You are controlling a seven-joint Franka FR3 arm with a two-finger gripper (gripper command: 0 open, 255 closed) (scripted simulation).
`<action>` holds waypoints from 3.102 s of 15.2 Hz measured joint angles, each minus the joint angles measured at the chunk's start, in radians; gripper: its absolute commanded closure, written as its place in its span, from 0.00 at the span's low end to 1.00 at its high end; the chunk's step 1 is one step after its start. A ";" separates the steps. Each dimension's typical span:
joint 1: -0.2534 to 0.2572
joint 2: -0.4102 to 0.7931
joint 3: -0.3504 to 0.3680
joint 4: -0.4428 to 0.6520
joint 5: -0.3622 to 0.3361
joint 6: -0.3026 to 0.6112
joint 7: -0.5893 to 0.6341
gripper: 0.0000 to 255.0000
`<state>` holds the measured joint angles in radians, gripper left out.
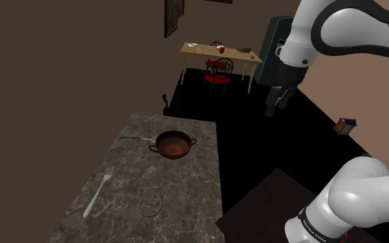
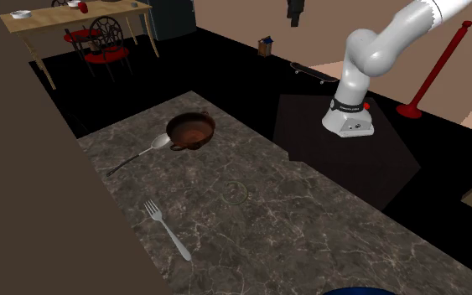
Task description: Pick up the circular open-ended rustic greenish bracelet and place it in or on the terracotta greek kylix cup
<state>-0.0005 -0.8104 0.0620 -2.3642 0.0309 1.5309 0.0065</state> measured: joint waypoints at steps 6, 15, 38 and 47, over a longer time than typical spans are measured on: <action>0.017 0.014 0.074 -0.088 0.053 0.113 0.088 0.00; 0.055 0.122 0.255 -0.217 0.165 0.383 0.288 0.00; 0.039 1.075 0.584 0.065 -0.395 0.991 1.178 0.00; 0.212 1.338 0.441 0.256 -0.607 1.024 1.394 0.00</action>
<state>0.2114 0.5275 0.5028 -2.1085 -0.5759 2.5550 1.4002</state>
